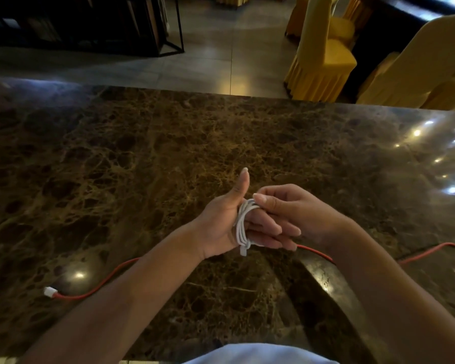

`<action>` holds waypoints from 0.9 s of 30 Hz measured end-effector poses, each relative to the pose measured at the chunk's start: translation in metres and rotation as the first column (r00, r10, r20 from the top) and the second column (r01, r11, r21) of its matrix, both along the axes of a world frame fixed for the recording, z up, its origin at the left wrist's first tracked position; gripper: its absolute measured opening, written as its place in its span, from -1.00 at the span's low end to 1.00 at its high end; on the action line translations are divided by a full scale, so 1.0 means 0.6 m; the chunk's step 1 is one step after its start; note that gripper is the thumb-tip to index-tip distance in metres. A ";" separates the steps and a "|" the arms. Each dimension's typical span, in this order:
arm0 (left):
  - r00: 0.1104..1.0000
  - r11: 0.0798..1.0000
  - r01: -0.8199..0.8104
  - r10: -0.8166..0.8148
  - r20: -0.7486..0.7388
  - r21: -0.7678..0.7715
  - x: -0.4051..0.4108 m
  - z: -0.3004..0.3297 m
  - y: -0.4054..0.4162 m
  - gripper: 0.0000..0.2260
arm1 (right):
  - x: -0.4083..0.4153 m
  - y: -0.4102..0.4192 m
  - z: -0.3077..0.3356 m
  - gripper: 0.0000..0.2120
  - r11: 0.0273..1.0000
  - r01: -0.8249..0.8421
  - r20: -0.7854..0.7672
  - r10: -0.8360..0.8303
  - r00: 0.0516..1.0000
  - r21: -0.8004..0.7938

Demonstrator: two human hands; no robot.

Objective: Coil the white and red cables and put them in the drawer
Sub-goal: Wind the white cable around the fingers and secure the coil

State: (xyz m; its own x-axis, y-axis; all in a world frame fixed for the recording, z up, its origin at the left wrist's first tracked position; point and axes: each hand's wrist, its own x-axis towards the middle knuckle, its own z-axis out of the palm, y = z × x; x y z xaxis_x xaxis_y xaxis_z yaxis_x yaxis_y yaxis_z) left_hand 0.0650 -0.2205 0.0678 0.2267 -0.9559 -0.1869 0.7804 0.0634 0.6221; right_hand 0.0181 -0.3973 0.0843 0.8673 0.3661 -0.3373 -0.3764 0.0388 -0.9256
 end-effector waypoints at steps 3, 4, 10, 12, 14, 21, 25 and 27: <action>1.000 0.997 -0.013 0.013 -0.001 0.080 0.003 -0.007 -0.008 -0.14 | 0.011 -0.009 -0.014 -0.65 0.998 -0.059 -0.017 0.059 0.998 -0.012; 0.999 0.994 -0.044 0.044 0.001 0.099 0.003 -0.006 -0.011 -0.15 | 0.014 -0.010 -0.018 -0.64 0.998 -0.043 -0.001 0.043 0.999 -0.035; 0.993 0.992 -0.076 0.066 0.094 0.102 -0.012 -0.014 -0.017 -0.18 | 0.008 -0.019 -0.012 -0.64 0.965 -0.041 0.167 0.087 0.982 -0.259; 0.998 1.000 0.001 -0.002 0.066 0.022 -0.008 -0.017 -0.014 -0.20 | 0.008 -0.021 -0.005 -0.60 0.954 -0.031 0.197 0.093 0.976 -0.299; 0.999 0.999 0.038 -0.038 0.018 -0.026 -0.006 -0.015 -0.017 -0.17 | 0.017 -0.026 0.008 -0.48 0.927 -0.060 0.217 0.149 0.965 -0.370; 0.995 1.000 0.022 -0.021 0.097 -0.005 0.020 -0.004 -0.031 -0.20 | 0.064 -0.050 0.035 -0.37 0.901 -0.201 0.214 0.299 0.930 -0.385; 0.981 0.994 0.105 -0.109 0.163 0.031 0.025 -0.005 -0.018 -0.23 | 0.041 -0.049 0.003 -0.47 0.956 -0.118 0.219 0.180 0.959 -0.270; 0.978 0.993 0.116 -0.116 0.171 0.015 0.030 -0.006 -0.013 -0.25 | 0.029 -0.043 -0.009 -0.53 0.980 -0.065 0.198 0.103 0.975 -0.190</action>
